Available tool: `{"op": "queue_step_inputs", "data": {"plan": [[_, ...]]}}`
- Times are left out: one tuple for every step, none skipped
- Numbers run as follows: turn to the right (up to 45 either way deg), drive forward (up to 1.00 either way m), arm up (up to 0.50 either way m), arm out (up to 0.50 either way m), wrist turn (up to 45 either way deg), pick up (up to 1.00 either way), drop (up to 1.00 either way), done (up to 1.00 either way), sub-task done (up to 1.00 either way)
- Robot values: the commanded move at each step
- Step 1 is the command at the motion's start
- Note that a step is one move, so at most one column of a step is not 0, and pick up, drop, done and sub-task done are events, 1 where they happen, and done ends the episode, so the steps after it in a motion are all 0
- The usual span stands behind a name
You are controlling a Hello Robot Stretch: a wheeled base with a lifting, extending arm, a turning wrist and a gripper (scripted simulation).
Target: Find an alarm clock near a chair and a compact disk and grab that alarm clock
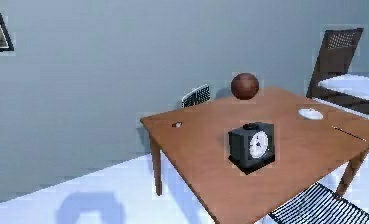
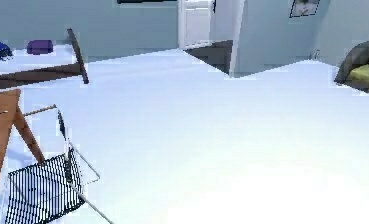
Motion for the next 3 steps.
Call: {"op": "queue_step_inputs", "data": {"plan": [[-45.0,0.00,0.00,0.00,0.0,0.00,0.00,0.00,0.00],[-27.0,0.00,0.00,0.00,0.0,0.00,0.00,0.00,0.00],[0.0,0.20,0.00,0.00,0.0,0.00,0.00,0.00,0.00]]}}
